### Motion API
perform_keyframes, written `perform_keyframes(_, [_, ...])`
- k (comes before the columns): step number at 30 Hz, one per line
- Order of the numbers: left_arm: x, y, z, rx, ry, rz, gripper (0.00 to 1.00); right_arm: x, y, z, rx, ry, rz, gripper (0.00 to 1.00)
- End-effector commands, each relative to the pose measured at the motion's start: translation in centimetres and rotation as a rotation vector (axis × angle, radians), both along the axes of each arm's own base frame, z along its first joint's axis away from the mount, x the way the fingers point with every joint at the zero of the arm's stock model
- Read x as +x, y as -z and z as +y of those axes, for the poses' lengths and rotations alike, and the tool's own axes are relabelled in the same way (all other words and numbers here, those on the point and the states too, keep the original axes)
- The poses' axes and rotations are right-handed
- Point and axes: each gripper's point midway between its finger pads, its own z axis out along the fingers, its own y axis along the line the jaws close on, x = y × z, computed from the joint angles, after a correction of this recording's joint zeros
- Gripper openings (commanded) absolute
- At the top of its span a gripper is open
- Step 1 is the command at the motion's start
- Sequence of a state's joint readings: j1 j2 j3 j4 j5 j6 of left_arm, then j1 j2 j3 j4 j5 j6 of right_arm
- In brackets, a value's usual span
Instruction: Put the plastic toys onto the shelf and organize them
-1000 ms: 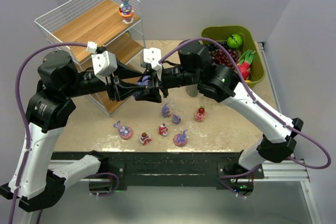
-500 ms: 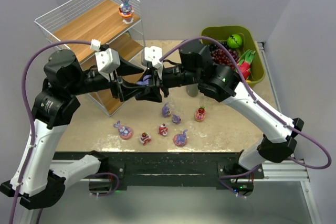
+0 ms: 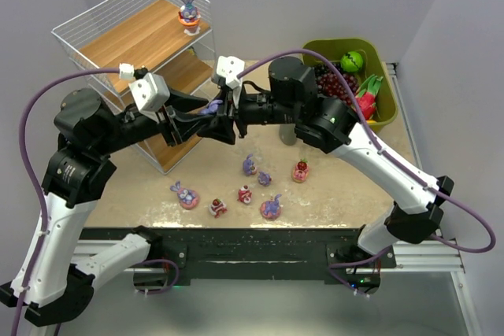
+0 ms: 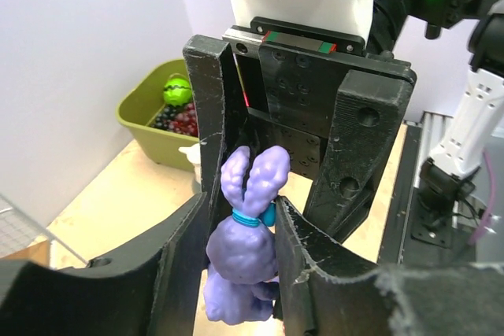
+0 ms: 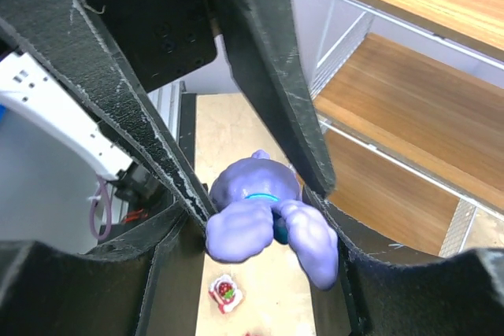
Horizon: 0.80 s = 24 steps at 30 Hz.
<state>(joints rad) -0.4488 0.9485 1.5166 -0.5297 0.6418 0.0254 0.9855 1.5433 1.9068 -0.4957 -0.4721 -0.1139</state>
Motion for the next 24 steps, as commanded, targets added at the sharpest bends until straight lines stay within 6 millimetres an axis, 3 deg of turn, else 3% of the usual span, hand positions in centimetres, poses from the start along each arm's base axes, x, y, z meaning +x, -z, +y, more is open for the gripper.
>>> perform_keyframes(1, [2.6, 0.1, 1.3, -0.026, -0.151, -0.004, 0.21, -0.3, -3.6, -0.2, 0.119, 0.034, -0.001, 0.00])
perform_keyframes(7, [3.1, -0.2, 2.1, -0.043, -0.207, -0.025, 0.06, -0.1, -3.7, 0.0, 0.140, 0.047, 0.018, 0.00])
perform_keyframes(8, [3.2, -0.4, 2.2, -0.050, -0.219, -0.035, 0.00, 0.0, -3.6, 0.1, 0.142, 0.049, 0.017, 0.00])
perform_keyframes(14, [3.2, -0.7, 2.2, -0.083, -0.224, -0.035, 0.00, 0.0, -3.9, 0.3, 0.171, 0.060, 0.066, 0.01])
perform_keyframes(15, [3.3, -0.7, 2.3, -0.085, -0.227, -0.037, 0.00, 0.1, -4.0, 0.2, 0.175, 0.068, 0.067, 0.14])
perform_keyframes(17, [3.2, -1.1, 2.3, -0.096, -0.229, -0.046, 0.00, 0.4, -4.0, 0.3, 0.182, 0.082, 0.072, 0.17])
perform_keyframes(18, [3.2, -1.3, 2.4, -0.101, -0.233, -0.049, 0.00, 0.5, -3.9, 0.3, 0.183, 0.086, 0.075, 0.27])
perform_keyframes(21, [3.3, -2.0, 2.6, -0.128, -0.249, -0.062, 0.00, 1.1, -4.0, 0.2, 0.199, 0.119, 0.071, 0.41])
perform_keyframes(24, [3.1, -2.9, 2.6, -0.161, -0.245, -0.073, 0.00, 1.6, -3.9, 0.1, 0.202, 0.148, 0.070, 0.47])
